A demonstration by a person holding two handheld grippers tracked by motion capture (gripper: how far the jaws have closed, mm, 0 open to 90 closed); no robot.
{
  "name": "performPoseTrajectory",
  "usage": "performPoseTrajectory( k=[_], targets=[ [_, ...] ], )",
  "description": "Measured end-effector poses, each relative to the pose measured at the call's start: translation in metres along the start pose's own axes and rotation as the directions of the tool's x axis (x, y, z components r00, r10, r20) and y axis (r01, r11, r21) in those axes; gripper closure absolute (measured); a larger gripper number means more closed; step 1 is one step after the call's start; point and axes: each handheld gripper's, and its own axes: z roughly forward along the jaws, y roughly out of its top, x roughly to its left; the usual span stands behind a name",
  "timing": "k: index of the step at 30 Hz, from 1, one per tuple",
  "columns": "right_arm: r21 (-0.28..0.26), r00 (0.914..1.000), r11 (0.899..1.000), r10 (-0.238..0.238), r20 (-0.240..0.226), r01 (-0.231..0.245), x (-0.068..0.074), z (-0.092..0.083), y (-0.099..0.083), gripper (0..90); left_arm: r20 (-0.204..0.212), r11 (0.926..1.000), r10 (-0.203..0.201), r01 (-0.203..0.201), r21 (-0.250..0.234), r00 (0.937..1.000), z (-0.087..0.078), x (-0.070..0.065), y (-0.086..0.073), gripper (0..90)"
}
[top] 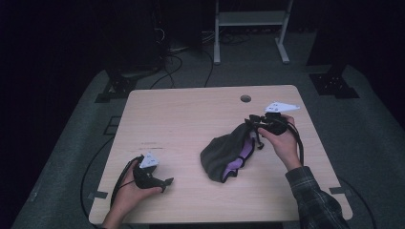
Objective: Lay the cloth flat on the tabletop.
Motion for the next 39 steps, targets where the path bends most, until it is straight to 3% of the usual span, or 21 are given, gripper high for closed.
performPoseTrajectory(
  k=[1,3,5,7,8,9,15,19,20,22,26,30,36,39],
  targets=[
    [-0.003,1.0,1.0,0.002,0.004,-0.002,-0.003,-0.004,-0.001,57.0,0.0,1.0,0.0,0.0,0.0,1.0,0.0,0.0,0.0,0.0],
    [-0.002,1.0,1.0,0.002,0.004,-0.002,-0.003,-0.006,-0.001,55.7,-0.006,1.0,-0.006,0.006,-0.006,1.0,0.0,0.0,0.0,0.1],
    [0.003,1.0,1.0,0.001,0.007,-0.001,-0.003,-0.01,-0.005,53.9,-0.017,0.9996,-0.02,0.019,-0.02,0.9997,-0.002,0.001,-0.001,4.8],
    [0.028,0.9999,1.0,-0.013,0.009,0.013,-0.003,-0.012,-0.011,51.3,-0.01,0.9994,-0.018,0.018,-0.03,0.9998,-0.005,0.001,-0.001,18.1],
    [0.037,0.9997,0.999,-0.02,0.015,0.02,-0.002,-0.013,-0.015,50.1,-0.004,0.9993,-0.022,0.022,-0.029,0.9997,-0.006,0.001,0.0,18.1],
    [0.059,0.9994,0.998,-0.029,0.02,0.028,-0.003,-0.014,-0.023,47.8,0.015,0.9991,-0.028,0.029,-0.032,0.9995,-0.007,0.0,0.001,25.6],
    [0.1,0.999,0.995,-0.028,0.035,0.024,-0.007,-0.019,-0.042,44.6,0.063,0.9943,-0.003,0.01,-0.106,0.998,-0.011,-0.017,0.019,34.0],
    [0.137,0.9987,0.99,-0.031,0.041,0.025,-0.007,-0.025,-0.055,43.5,0.132,0.9898,0.037,-0.019,-0.141,0.9905,-0.009,-0.037,0.038,43.4],
    [0.146,0.999,0.989,-0.021,0.04,0.015,-0.007,-0.029,-0.061,43.4,0.164,0.9866,0.062,-0.036,-0.16,0.9845,-0.005,-0.047,0.049,47.4],
    [0.159,0.9989,0.987,-0.019,0.043,0.012,-0.007,-0.032,-0.067,43.3,0.175,0.985,0.072,-0.042,-0.168,0.982,-0.003,-0.052,0.055,49.9],
    [0.182,0.9992,0.983,-0.011,0.04,0.004,-0.006,-0.038,-0.077,43.2,0.222,0.9793,0.117,-0.075,-0.188,0.9679,0.014,-0.073,0.081,52.1],
    [0.197,0.9993,0.98,-0.006,0.037,-0.001,-0.006,-0.042,-0.086,43.2,0.239,0.9788,0.133,-0.089,-0.184,0.962,0.031,-0.084,0.096,55.3],
    [0.208,0.9993,0.978,0.005,0.036,-0.012,-0.007,-0.046,-0.093,43.3,0.232,0.9806,0.132,-0.093,-0.172,0.9637,0.051,-0.09,0.107,54.6],
    [0.208,0.9994,0.978,0.004,0.034,-0.011,-0.007,-0.045,-0.094,43.4,0.21,0.9811,0.151,-0.12,-0.152,0.9659,0.062,-0.091,0.108,57.1]
  ],
)
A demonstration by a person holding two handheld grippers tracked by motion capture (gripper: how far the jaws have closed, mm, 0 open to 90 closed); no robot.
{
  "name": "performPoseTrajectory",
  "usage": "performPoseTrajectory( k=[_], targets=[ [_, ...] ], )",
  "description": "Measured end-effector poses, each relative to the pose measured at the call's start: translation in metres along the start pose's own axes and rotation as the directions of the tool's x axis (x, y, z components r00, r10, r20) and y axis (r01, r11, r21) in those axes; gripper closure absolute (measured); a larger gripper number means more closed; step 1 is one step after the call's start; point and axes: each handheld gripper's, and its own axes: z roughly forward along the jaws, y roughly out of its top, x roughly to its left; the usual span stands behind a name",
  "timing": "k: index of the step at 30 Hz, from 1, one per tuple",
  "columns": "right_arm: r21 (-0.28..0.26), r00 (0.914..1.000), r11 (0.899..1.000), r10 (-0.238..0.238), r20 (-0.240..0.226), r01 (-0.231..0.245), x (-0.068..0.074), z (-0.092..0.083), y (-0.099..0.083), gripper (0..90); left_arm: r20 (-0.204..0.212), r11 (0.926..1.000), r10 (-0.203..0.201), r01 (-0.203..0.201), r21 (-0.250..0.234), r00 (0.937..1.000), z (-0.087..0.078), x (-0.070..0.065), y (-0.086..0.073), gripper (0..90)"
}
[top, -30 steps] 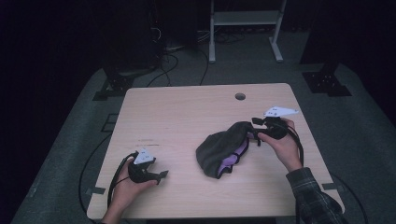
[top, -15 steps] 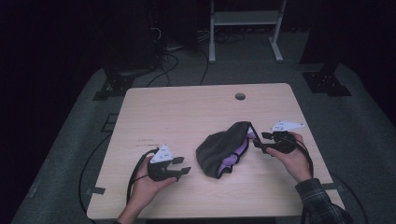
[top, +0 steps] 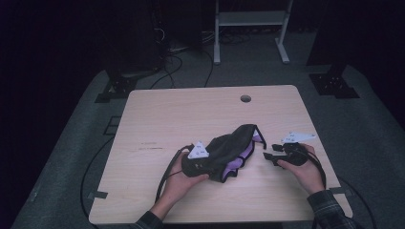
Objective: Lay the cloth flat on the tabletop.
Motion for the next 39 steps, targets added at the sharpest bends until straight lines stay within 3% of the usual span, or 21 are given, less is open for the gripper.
performPoseTrajectory(
  k=[5,8,9,10,13,17,18,20,21,22,24,26,27,28,32,33,37,39],
  targets=[
    [0.012,1.0,1.0,-0.008,-0.004,0.008,0.001,0.003,-0.001,43.8,0.012,0.9973,-0.071,0.071,0.017,0.9974,0.0,0.006,0.0,85.0],
    [0.019,0.9999,1.0,-0.014,-0.002,0.014,0.001,0.005,-0.001,44.1,0.028,0.9961,-0.088,0.088,-0.003,0.9958,-0.01,0.007,0.003,87.1],
    [0.019,0.9999,1.0,-0.01,0.0,0.01,0.001,0.005,-0.001,44.2,0.041,0.9955,-0.089,0.09,-0.027,0.9952,-0.022,0.01,0.007,87.2],
    [0.019,0.9999,1.0,-0.01,0.0,0.01,0.001,0.005,-0.001,44.2,0.041,0.9955,-0.089,0.09,-0.027,0.9952,-0.022,0.01,0.007,87.2],
    [0.013,1.0,1.0,-0.008,0.005,0.008,-0.001,0.003,-0.001,44.3,0.044,0.9932,-0.09,0.093,-0.07,0.995,-0.044,0.016,0.013,87.2],
    [0.007,0.9999,1.0,-0.006,0.01,0.005,-0.002,0.003,-0.001,44.4,0.012,0.9848,-0.102,0.103,-0.14,0.9947,-0.08,0.031,0.019,87.2],
    [0.007,0.9999,1.0,-0.006,0.01,0.005,-0.002,0.003,-0.001,44.4,0.012,0.9848,-0.102,0.103,-0.14,0.9947,-0.08,0.031,0.019,87.2],
    [0.007,0.9999,1.0,-0.008,0.009,0.008,-0.002,0.003,-0.001,44.4,-0.012,0.9817,-0.113,0.11,-0.155,0.9935,-0.092,0.041,0.019,87.2],
    [0.009,0.9999,1.0,-0.01,0.009,0.01,-0.002,0.003,-0.001,44.4,-0.041,0.9798,-0.133,0.125,-0.156,0.9903,-0.102,0.053,0.015,87.2],
    [0.009,0.9999,1.0,-0.01,0.009,0.01,-0.002,0.003,-0.001,44.4,-0.041,0.9798,-0.133,0.125,-0.156,0.9903,-0.102,0.053,0.015,87.2],
    [0.009,0.9999,1.0,-0.008,0.009,0.008,-0.002,0.003,-0.001,44.4,-0.078,0.9781,-0.162,0.149,-0.145,0.9838,-0.106,0.066,0.007,87.2],
    [0.008,0.9999,1.0,-0.009,0.01,0.009,-0.002,0.003,-0.001,44.4,-0.092,0.9715,-0.208,0.195,-0.135,0.9737,-0.109,0.081,-0.005,87.0],
    [0.009,0.9999,1.0,-0.01,0.01,0.009,-0.002,0.003,-0.001,44.4,-0.127,0.9665,-0.242,0.227,-0.12,0.962,-0.108,0.094,-0.017,86.9],
    [0.009,0.9999,1.0,-0.01,0.01,0.009,-0.002,0.003,-0.001,44.4,-0.127,0.9665,-0.242,0.227,-0.12,0.962,-0.108,0.094,-0.017,86.7],
    [0.013,0.9999,1.0,-0.014,0.008,0.014,-0.001,0.005,0.0,44.4,-0.194,0.9631,-0.269,0.261,-0.067,0.9433,-0.1,0.11,-0.035,84.3],
    [0.014,0.9998,1.0,-0.017,0.006,0.017,-0.001,0.006,0.0,44.4,-0.241,0.9641,-0.265,0.261,-0.05,0.9336,-0.096,0.114,-0.04,76.7],
    [0.012,0.9998,1.0,-0.02,0.002,0.02,0.0,0.006,0.0,44.4,-0.255,0.9628,-0.27,0.265,-0.054,0.9287,-0.1,0.111,-0.041,66.7],
    [0.013,0.9998,1.0,-0.018,0.002,0.018,0.001,0.005,0.0,44.4,-0.247,0.967,-0.255,0.247,-0.062,0.9351,-0.106,0.104,-0.039,64.9]
  ],
)
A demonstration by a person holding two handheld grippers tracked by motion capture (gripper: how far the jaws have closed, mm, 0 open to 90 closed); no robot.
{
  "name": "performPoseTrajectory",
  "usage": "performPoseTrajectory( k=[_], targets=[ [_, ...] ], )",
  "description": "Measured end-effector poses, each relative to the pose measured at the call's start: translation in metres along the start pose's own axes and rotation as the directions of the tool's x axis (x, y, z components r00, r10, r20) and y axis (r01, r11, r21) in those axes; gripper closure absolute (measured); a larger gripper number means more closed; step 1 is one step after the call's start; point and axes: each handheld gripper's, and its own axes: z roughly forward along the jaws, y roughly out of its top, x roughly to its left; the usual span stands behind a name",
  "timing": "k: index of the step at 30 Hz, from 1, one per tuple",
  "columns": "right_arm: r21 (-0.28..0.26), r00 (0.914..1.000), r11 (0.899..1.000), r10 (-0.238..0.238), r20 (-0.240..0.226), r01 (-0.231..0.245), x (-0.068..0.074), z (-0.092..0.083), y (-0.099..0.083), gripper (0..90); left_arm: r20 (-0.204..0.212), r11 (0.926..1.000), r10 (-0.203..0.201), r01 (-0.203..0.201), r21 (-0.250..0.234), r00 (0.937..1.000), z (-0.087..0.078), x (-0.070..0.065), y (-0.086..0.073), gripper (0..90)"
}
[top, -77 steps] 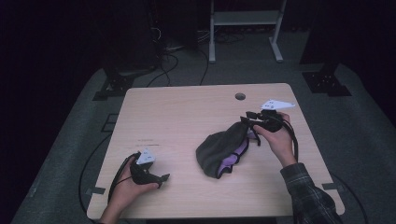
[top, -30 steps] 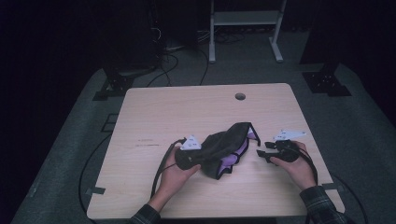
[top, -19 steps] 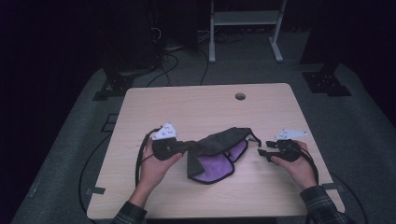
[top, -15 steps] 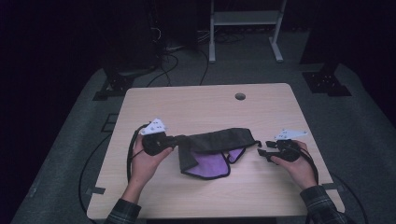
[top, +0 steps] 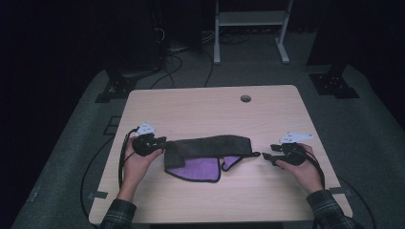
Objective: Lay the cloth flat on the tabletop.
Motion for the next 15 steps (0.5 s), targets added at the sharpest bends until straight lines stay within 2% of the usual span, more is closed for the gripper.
performPoseTrajectory(
  k=[4,5,8,9,10,13,14,15],
  targets=[
    [-0.002,1.0,1.0,0.001,-0.001,-0.001,0.0,0.0,0.0,44.4,0.033,0.9991,0.042,-0.042,0.01,0.9986,-0.011,-0.018,-0.003,63.6],
    [-0.002,1.0,1.0,0.001,-0.001,-0.001,0.0,0.0,0.0,44.4,0.033,0.9991,0.042,-0.042,0.01,0.9986,-0.011,-0.018,-0.003,63.8],
    [-0.003,1.0,1.0,0.0,-0.004,0.0,0.0,0.0,0.0,44.4,0.074,0.9971,0.063,-0.066,0.038,0.9953,-0.012,-0.033,-0.014,63.6],
    [-0.003,1.0,1.0,0.0,-0.004,0.0,0.0,0.0,0.0,44.4,0.074,0.9971,0.063,-0.066,0.038,0.9953,-0.012,-0.033,-0.014,62.6],
    [-0.003,1.0,1.0,-0.001,-0.005,0.001,0.0,0.0,0.0,44.4,0.082,0.9957,0.072,-0.076,0.053,0.9941,-0.009,-0.039,-0.019,61.4],
    [-0.002,1.0,1.0,-0.001,-0.006,0.001,0.001,0.0,0.0,44.4,0.093,0.9933,0.082,-0.089,0.074,0.9923,-0.003,-0.044,-0.023,58.9],
    [-0.003,1.0,1.0,-0.003,-0.008,0.003,0.001,0.001,0.0,44.4,0.103,0.9875,0.107,-0.118,0.105,0.9889,0.006,-0.049,-0.026,54.1],
    [-0.003,1.0,1.0,-0.003,-0.008,0.003,0.001,0.001,0.0,44.4,0.103,0.9875,0.107,-0.118,0.105,0.9889,0.006,-0.049,-0.026,52.1]
  ],
)
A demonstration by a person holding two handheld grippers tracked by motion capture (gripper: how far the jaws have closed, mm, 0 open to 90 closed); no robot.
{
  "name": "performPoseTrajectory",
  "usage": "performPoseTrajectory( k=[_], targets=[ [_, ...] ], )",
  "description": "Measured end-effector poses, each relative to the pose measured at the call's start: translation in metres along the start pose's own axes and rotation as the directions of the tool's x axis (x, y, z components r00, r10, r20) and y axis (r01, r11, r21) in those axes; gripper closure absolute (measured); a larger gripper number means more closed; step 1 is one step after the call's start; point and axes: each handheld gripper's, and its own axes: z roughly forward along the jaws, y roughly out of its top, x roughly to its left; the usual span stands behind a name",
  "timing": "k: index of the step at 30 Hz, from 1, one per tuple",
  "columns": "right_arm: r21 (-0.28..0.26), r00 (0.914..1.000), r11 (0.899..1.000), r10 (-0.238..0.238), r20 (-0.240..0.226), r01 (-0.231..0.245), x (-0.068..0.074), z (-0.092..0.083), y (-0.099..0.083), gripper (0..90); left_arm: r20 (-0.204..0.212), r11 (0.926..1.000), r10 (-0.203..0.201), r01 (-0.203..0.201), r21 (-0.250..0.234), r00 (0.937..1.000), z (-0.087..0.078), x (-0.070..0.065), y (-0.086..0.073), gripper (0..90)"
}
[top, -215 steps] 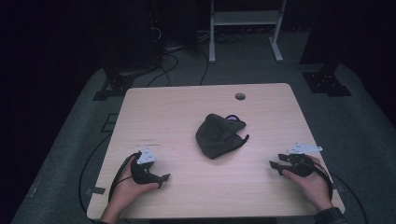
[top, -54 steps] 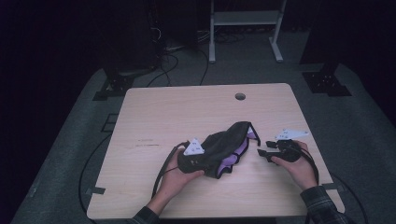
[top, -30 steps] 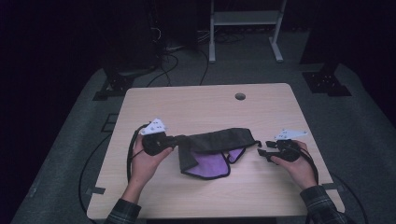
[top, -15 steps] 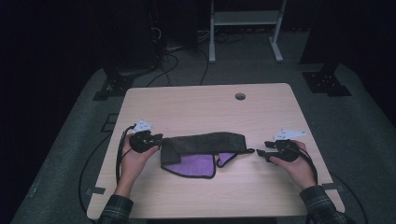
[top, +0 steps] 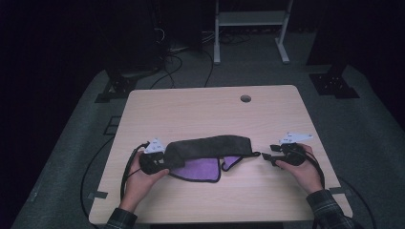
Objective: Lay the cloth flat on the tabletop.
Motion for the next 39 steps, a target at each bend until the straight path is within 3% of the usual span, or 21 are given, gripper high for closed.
performPoseTrajectory(
  k=[1,4,5,6,7,8,14,16,17,18,19,20,22,24,26,28,29,32,37,39],
  targets=[
    [-0.001,1.0,1.0,-0.006,-0.003,0.006,0.001,0.0,0.0,44.3,-0.005,0.9993,0.027,-0.026,0.026,0.9996,0.009,-0.004,-0.001,49.8],
    [-0.002,0.9999,1.0,-0.009,-0.009,0.009,0.002,0.0,0.001,44.3,-0.025,0.9967,0.056,-0.054,0.061,0.9981,0.015,-0.007,-0.001,48.7],
    [-0.003,0.9999,1.0,-0.011,-0.011,0.011,0.002,0.001,0.001,44.3,-0.052,0.9935,0.077,-0.072,0.088,0.9956,0.017,-0.006,-0.002,52.7],
    [-0.002,0.9999,1.0,-0.011,-0.011,0.011,0.003,0.001,0.001,44.3,-0.052,0.9935,0.077,-0.072,0.088,0.9956,0.017,-0.006,-0.002,58.2],
    [-0.002,0.9999,1.0,-0.011,-0.011,0.011,0.003,0.001,0.001,44.3,-0.057,0.9931,0.073,-0.067,0.096,0.9957,0.017,-0.005,-0.003,58.2],
    [-0.001,0.9998,1.0,-0.014,-0.012,0.014,0.003,0.001,0.001,44.3,-0.05,0.9939,0.061,-0.056,0.095,0.9969,0.015,-0.003,-0.003,69.0],
    [0.0,0.9998,1.0,-0.014,-0.012,0.014,0.003,0.001,0.001,44.4,-0.035,0.9997,-0.014,0.015,0.017,0.9993,-0.006,0.011,-0.001,82.5],
    [0.002,0.9998,1.0,-0.016,-0.01,0.016,0.003,0.001,0.001,44.4,-0.053,0.9994,-0.035,0.035,-0.004,0.998,-0.015,0.018,-0.002,85.1],
    [0.002,0.9998,1.0,-0.016,-0.009,0.016,0.003,0.002,0.001,44.4,-0.076,0.9981,-0.061,0.06,-0.014,0.9952,-0.022,0.027,-0.006,85.5],
    [0.002,0.9998,1.0,-0.016,-0.009,0.016,0.003,0.002,0.001,44.4,-0.076,0.9981,-0.061,0.06,-0.014,0.9952,-0.022,0.027,-0.006,85.9],
    [0.003,0.9998,1.0,-0.017,-0.009,0.017,0.003,0.002,0.001,44.4,-0.12,0.9965,-0.083,0.083,-0.009,0.9893,-0.028,0.039,-0.012,86.2],
    [0.003,0.9998,1.0,-0.017,-0.009,0.017,0.003,0.002,0.001,44.4,-0.12,0.9965,-0.083,0.083,-0.009,0.9893,-0.028,0.039,-0.012,86.4],
    [0.003,0.9998,1.0,-0.016,-0.009,0.016,0.003,0.002,0.001,44.4,-0.171,0.9931,-0.115,0.117,0.005,0.9786,-0.031,0.052,-0.021,86.2],
    [0.003,0.9998,1.0,-0.016,-0.009,0.016,0.002,0.002,0.001,44.4,-0.174,0.9885,-0.15,0.151,-0.003,0.9732,-0.036,0.062,-0.028,83.5],
    [0.004,0.9998,1.0,-0.015,-0.009,0.015,0.003,0.002,0.001,44.4,-0.16,0.9873,-0.159,0.156,-0.03,0.9742,-0.04,0.062,-0.03,78.2],
    [0.004,0.9998,1.0,-0.015,-0.008,0.015,0.003,0.002,0.001,44.4,-0.134,0.9898,-0.14,0.134,-0.047,0.9811,-0.042,0.056,-0.026,75.0],
    [0.005,0.9998,1.0,-0.018,-0.008,0.018,0.002,0.002,0.001,44.4,-0.101,0.9931,-0.106,0.1,-0.062,0.9892,-0.04,0.047,-0.02,71.9],
    [0.005,0.9998,1.0,-0.017,-0.008,0.018,0.002,0.002,0.001,44.4,-0.078,0.9955,-0.072,0.067,-0.067,0.9944,-0.036,0.037,-0.014,66.4],
    [-0.003,0.9996,1.0,-0.021,-0.021,0.021,0.003,0.001,0.001,43.9,-0.038,0.9997,0.004,-0.005,-0.026,0.9993,-0.014,0.014,-0.003,54.1],
    [-0.008,0.9993,1.0,-0.023,-0.029,0.022,0.003,0.001,0.002,43.6,-0.036,0.9998,0.012,-0.012,-0.017,0.9993,-0.01,0.012,-0.003,53.2]
  ],
)
